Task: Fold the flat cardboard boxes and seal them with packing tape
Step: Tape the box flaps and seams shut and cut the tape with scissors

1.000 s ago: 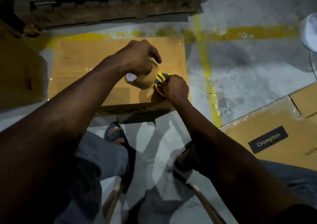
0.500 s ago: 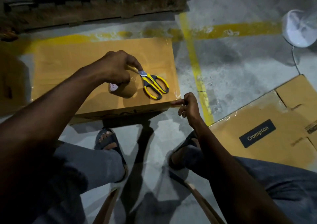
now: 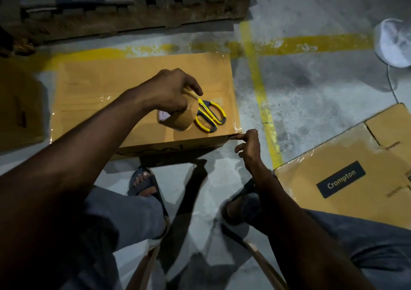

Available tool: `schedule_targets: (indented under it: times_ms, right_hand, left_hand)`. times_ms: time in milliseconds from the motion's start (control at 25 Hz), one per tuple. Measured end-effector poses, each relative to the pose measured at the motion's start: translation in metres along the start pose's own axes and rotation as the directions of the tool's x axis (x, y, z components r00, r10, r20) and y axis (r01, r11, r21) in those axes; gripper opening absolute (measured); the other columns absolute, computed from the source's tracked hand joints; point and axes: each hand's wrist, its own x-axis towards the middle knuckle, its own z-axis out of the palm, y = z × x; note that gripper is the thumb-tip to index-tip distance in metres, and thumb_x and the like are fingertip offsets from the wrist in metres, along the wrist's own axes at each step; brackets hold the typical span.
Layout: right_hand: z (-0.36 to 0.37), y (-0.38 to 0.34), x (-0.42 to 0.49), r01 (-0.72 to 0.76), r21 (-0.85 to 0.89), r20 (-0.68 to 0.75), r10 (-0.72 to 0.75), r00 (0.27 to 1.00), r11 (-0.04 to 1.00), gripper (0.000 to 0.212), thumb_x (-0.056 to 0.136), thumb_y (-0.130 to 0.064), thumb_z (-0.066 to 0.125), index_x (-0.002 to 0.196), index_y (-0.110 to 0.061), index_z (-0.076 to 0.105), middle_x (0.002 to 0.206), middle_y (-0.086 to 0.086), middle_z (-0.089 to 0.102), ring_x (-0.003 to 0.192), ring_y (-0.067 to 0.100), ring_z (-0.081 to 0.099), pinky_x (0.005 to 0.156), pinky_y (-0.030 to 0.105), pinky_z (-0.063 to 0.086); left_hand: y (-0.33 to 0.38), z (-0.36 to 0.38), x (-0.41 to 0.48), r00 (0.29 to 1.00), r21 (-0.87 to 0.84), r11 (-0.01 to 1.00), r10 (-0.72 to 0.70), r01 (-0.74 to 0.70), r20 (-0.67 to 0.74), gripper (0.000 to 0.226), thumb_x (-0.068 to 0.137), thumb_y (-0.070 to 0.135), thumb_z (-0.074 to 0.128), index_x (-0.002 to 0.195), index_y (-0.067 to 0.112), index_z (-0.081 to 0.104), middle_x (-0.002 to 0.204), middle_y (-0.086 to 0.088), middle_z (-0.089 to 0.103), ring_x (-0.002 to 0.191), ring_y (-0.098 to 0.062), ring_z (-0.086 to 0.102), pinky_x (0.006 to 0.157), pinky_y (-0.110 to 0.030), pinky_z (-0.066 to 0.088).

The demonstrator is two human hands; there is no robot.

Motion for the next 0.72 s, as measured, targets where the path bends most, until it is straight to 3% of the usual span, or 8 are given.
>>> schedule_targets:
  times_ms: [80,160,240,320,360,440,560,720]
  right_hand:
    - [0.002,0.002,0.002,-0.024,-0.018,0.013,0.024,1.0,1.0,0.061,0.1,-0.041,0.019,0.065,-0.023,0.066,0.092,0.019,0.07,0.059,0.023,0.042,0.05,0.027,0.028]
    - [0.002,0.004,0.01,-0.084,-0.083,0.006,0.084,0.996,0.993,0.056,0.093,-0.048,0.02,0.095,-0.013,0.064,0.101,0.014,0.068,0.067,0.025,0.053,0.056,0.029,0.04]
    - [0.003,-0.001,0.013,-0.129,-0.184,-0.139,0.104,0.985,0.974,0.042,0.087,-0.043,0.032,0.108,-0.01,0.047,0.103,0.012,0.059,0.086,0.033,0.06,0.072,0.039,0.049]
    - [0.006,-0.016,0.021,0.012,-0.339,-0.3,-0.12,0.946,0.941,0.025,0.093,-0.025,0.044,0.112,-0.009,0.046,0.115,0.018,0.058,0.107,0.039,0.056,0.089,0.044,0.045]
    - [0.011,-0.025,0.025,0.137,-0.459,-0.286,-0.292,0.913,0.878,0.028,0.095,-0.019,0.047,0.12,-0.006,0.05,0.123,0.019,0.057,0.116,0.038,0.052,0.095,0.042,0.04]
    - [0.033,-0.052,0.038,0.412,-0.613,-0.078,-0.571,0.817,0.674,0.038,0.097,-0.017,0.049,0.132,-0.003,0.051,0.134,0.019,0.054,0.125,0.035,0.048,0.102,0.039,0.036]
    - [0.08,-0.09,0.075,0.529,-0.728,0.188,-0.614,0.766,0.436,0.043,0.101,-0.022,0.041,0.138,-0.001,0.046,0.14,0.019,0.051,0.13,0.035,0.045,0.103,0.042,0.038]
    - [0.123,-0.119,0.112,0.407,-0.759,0.091,-0.536,0.839,0.508,0.033,0.103,-0.025,0.038,0.123,0.0,0.046,0.123,0.022,0.058,0.115,0.039,0.056,0.088,0.042,0.045]
  left_hand:
    - [0.006,-0.001,0.003,1.0,0.001,1.0,0.016,-0.016,-0.001,0.054,0.076,-0.004,0.065,0.119,0.03,0.065,0.125,-0.005,0.058,0.097,-0.02,0.048,0.065,-0.027,0.038]
    - [0.016,-0.004,0.01,0.999,0.007,0.999,0.034,-0.034,-0.008,0.054,0.077,-0.002,0.064,0.119,0.032,0.065,0.128,-0.004,0.057,0.099,-0.019,0.047,0.07,-0.028,0.038]
    - [0.029,-0.008,0.017,0.997,0.012,0.998,0.063,-0.062,-0.04,0.054,0.077,0.0,0.064,0.12,0.032,0.064,0.13,-0.005,0.056,0.105,-0.022,0.049,0.074,-0.026,0.036]
    - [0.035,-0.011,0.028,0.993,0.0,0.996,0.089,-0.089,-0.082,0.053,0.077,0.002,0.062,0.12,0.032,0.064,0.13,-0.007,0.057,0.114,-0.025,0.051,0.075,-0.024,0.035]
    - [0.033,-0.01,0.032,0.991,-0.002,0.996,0.089,-0.09,-0.1,0.053,0.076,0.002,0.06,0.12,0.032,0.064,0.129,-0.008,0.058,0.115,-0.026,0.052,0.075,-0.023,0.034]
    - [0.026,-0.011,0.043,0.984,0.005,0.998,0.056,-0.056,-0.172,0.056,0.073,0.002,0.058,0.12,0.032,0.064,0.129,-0.009,0.058,0.119,-0.026,0.051,0.076,-0.021,0.034]
    - [0.008,-0.012,0.055,0.968,-0.037,0.999,-0.037,0.028,-0.25,0.059,0.072,-0.001,0.059,0.121,0.032,0.064,0.139,-0.01,0.05,0.128,-0.029,0.044,0.086,-0.028,0.039]
    - [-0.007,-0.017,0.067,0.96,-0.098,0.99,-0.126,0.105,-0.25,0.058,0.073,-0.001,0.062,0.118,0.036,0.064,0.141,-0.008,0.047,0.124,-0.03,0.048,0.082,-0.026,0.036]
